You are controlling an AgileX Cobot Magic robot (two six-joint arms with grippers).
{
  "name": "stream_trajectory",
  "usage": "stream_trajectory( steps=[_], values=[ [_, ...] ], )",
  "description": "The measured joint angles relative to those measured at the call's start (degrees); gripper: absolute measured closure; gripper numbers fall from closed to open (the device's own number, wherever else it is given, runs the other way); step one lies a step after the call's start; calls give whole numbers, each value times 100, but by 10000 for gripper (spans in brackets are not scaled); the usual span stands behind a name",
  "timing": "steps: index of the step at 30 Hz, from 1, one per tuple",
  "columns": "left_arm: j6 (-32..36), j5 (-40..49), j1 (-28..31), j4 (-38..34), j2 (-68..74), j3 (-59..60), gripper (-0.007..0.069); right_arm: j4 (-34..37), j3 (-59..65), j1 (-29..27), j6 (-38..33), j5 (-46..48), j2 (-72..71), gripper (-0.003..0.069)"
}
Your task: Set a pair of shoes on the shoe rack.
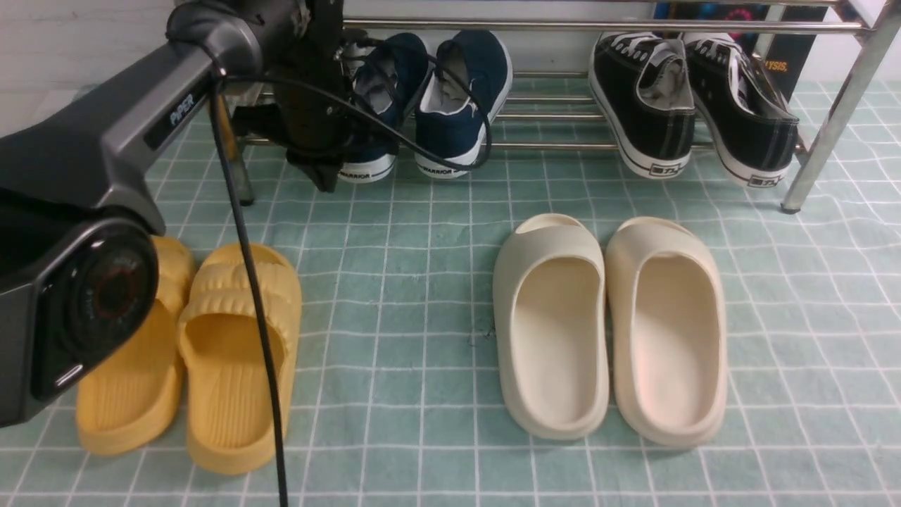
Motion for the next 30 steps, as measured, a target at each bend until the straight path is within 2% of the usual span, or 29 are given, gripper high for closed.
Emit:
stream_trajectory(
  steps=[5,13,17,20,26,30],
  values=[
    [-255,-417,7,-13,0,6,638,0,0,0,0,0,0,420],
    [-220,-771,7,-955,0,11,638,0,0,0,0,0,0,420],
    [-57,-766,7,-1065,0,11,638,0,0,0,0,0,0,420],
    [152,-355,7,-1018,-108,11,638,0,0,0,0,0,0,420],
    [378,-69,7,-885,-957,213,638,0,0,0,0,0,0,420],
    [397,-45,7,-881,-2359,1091,638,0,0,0,0,0,0,420]
  ],
)
